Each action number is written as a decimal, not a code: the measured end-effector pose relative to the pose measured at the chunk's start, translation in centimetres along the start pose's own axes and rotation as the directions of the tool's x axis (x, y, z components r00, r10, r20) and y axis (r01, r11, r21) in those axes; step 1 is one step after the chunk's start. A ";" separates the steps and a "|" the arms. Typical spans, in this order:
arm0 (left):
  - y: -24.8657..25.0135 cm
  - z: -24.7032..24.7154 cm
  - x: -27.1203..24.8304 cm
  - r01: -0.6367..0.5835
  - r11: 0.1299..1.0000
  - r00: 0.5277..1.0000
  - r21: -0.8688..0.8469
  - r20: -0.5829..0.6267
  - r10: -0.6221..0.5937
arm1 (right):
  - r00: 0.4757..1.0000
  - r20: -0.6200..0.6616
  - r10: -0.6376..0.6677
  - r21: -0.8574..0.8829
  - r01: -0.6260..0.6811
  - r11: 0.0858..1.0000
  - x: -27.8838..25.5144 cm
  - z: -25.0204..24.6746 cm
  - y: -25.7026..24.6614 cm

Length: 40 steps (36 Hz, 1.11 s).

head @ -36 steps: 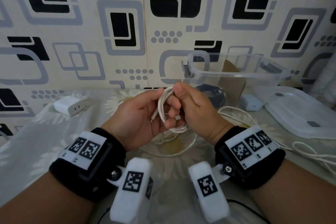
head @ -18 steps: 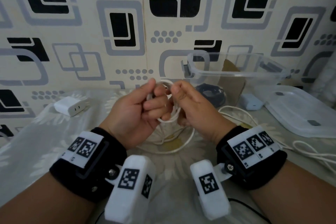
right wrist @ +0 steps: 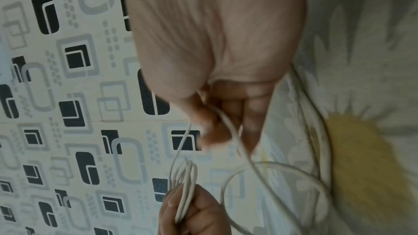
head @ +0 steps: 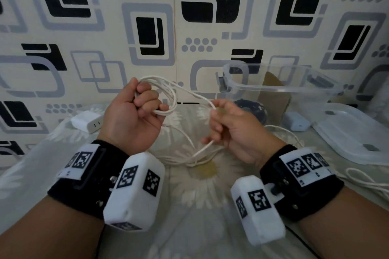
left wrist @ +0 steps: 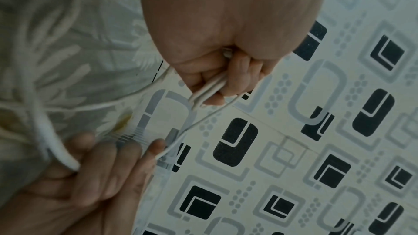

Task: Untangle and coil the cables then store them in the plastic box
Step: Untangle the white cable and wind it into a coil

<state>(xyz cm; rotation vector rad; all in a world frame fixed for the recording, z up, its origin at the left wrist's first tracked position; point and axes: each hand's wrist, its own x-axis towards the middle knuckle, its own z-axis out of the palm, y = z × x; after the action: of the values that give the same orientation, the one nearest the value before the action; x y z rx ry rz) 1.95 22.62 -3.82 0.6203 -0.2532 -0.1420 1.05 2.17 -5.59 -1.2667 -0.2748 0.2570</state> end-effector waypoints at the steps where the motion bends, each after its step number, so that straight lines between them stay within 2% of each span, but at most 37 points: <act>1: 0.1 0.0 0.0 0.004 1.000 1.000 -0.003 -0.003 -0.004 | 0.997 -0.062 -0.041 0.000 0.041 0.999 0.1 -0.1 -0.1; 3: 0.2 0.0 0.0 0.018 1.000 1.000 -0.018 0.002 -0.018 | 0.986 -0.133 -0.105 -0.052 0.098 0.994 0.2 -0.3 -0.4; 6: 0.5 -0.5 0.0 0.106 0.990 0.992 -0.090 0.074 -0.099 | 0.960 -0.205 -0.189 -0.262 0.133 0.956 0.3 -0.4 -0.3; 7: 0.7 -0.8 0.0 0.182 0.974 0.976 -0.133 0.145 -0.162 | 0.947 -0.237 -0.219 -0.345 0.129 0.930 0.5 -0.4 -0.2; 9: 1.0 -0.9 0.0 0.340 0.924 0.914 -0.174 0.292 -0.281 | 0.919 -0.282 -0.277 -0.500 0.106 0.860 0.7 -0.6 0.1; 10: 1.0 -1.0 0.0 0.365 0.917 0.899 -0.162 0.315 -0.302 | 0.912 -0.285 -0.294 -0.569 0.087 0.818 0.7 -0.7 0.2; 12: 1.0 -1.1 -0.1 0.350 0.927 0.905 -0.134 0.304 -0.298 | 0.923 -0.253 -0.289 -0.666 0.051 0.744 0.6 -0.6 0.4; 15: 0.9 -1.0 -0.1 0.337 0.924 0.911 -0.182 0.313 -0.270 | 0.961 -0.139 -0.239 -0.718 0.069 0.693 0.3 -0.2 0.3; 17: 0.9 -1.1 0.0 0.315 0.919 0.925 -0.239 0.296 -0.240 | 0.976 -0.053 -0.213 -0.728 0.108 0.677 0.0 0.0 0.2; 20: 0.6 -1.1 0.3 0.157 0.955 0.976 -0.253 0.185 -0.112 | 0.978 0.064 -0.200 -0.708 0.186 0.681 -0.3 0.2 0.1; 24: 0.4 -0.9 0.2 0.098 0.971 0.981 -0.220 0.188 -0.056 | 0.973 0.157 -0.169 -0.698 0.230 0.678 -0.4 0.4 0.1; 27: 0.1 -0.3 0.0 0.004 0.996 0.997 -0.090 0.083 0.003 | 0.970 0.180 -0.166 -0.700 0.245 0.671 -0.6 0.6 -0.1; 30: -0.5 0.5 -0.1 -0.037 0.998 0.999 0.058 0.040 0.034 | 0.961 0.208 -0.181 -0.716 0.276 0.641 -0.5 0.8 0.0; 32: -1.0 0.6 -0.2 -0.051 0.979 0.999 0.197 0.021 0.048 | 0.955 0.223 -0.195 -0.717 0.296 0.631 -0.5 0.9 0.1; 34: -1.6 0.5 -0.2 -0.080 0.936 0.997 0.342 0.022 0.077 | 0.952 0.231 -0.200 -0.688 0.305 0.658 -0.6 1.0 0.1; 37: -2.3 0.3 -0.4 -0.136 0.804 0.991 0.578 0.070 0.118 | 0.959 0.222 -0.174 -0.596 0.275 0.755 -0.7 0.9 -0.1; 38: -2.4 0.3 -0.5 -0.153 0.736 0.988 0.660 0.082 0.132 | 0.961 0.228 -0.158 -0.562 0.263 0.784 -0.8 0.9 -0.1; 40: -2.5 0.2 -0.7 -0.169 0.543 0.981 0.823 0.088 0.171 | 0.957 0.263 -0.118 -0.505 0.241 0.829 -0.9 0.8 -0.1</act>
<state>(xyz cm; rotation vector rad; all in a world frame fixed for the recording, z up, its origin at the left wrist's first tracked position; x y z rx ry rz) 1.05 20.60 -5.27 1.5559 -0.3793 0.1979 -0.05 2.60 -5.35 -1.7544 -0.6944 0.1601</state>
